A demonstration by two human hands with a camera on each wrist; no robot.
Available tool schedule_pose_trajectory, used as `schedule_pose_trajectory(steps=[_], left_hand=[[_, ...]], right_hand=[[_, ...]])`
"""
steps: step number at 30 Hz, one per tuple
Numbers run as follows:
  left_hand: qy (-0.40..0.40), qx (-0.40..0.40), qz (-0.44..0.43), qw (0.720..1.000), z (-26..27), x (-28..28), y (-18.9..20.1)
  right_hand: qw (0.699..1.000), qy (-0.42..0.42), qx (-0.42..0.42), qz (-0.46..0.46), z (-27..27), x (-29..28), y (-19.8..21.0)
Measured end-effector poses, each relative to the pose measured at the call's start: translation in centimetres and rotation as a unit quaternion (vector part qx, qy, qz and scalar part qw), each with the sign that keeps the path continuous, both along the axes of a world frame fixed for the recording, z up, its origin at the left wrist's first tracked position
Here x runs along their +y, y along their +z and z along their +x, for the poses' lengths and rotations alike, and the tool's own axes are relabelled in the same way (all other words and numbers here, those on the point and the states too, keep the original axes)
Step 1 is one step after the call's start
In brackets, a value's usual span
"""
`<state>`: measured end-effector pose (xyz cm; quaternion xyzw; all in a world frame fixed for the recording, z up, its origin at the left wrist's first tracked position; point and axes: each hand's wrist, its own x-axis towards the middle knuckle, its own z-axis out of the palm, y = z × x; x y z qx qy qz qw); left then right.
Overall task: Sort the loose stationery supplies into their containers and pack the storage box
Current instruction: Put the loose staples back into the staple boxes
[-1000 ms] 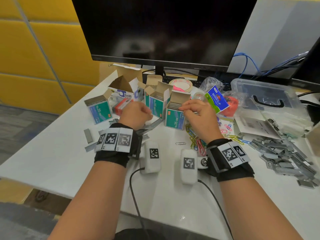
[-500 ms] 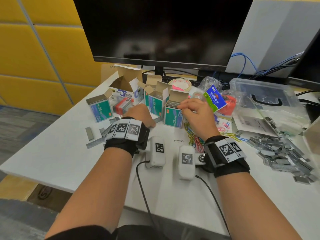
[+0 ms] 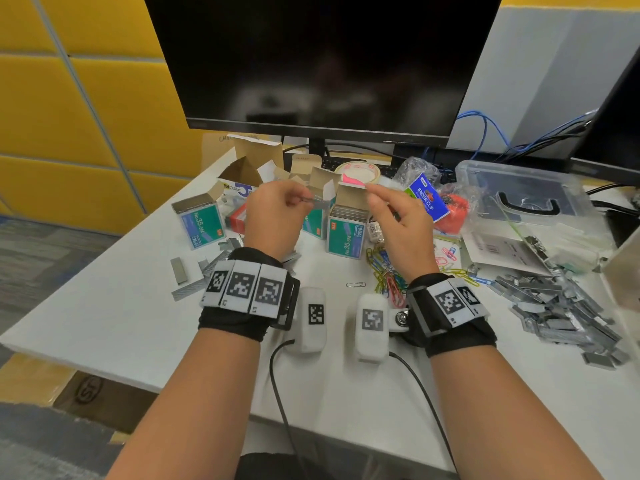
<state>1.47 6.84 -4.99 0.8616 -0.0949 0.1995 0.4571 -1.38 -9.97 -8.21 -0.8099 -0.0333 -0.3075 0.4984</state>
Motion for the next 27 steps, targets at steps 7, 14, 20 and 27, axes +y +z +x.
schedule_pose_trajectory(steps=[7,14,20,27], left_hand=[[-0.148,0.051,-0.179,0.971,-0.9,-0.5,-0.2],[-0.171,0.096,-0.181,0.964,-1.1,0.4,-0.8],[0.009,0.089,0.036,0.995,0.1,3.4,-1.0],[-0.035,0.288,0.25,0.924,0.5,3.0,-0.6]], right_hand=[[0.993,0.088,-0.028,0.075,-0.5,0.2,0.4],[0.992,0.1,0.002,0.079,-0.2,0.2,0.2],[0.992,0.027,-0.002,0.122,0.2,-0.8,-0.4],[0.992,0.02,-0.003,0.127,0.4,-0.8,-0.5]])
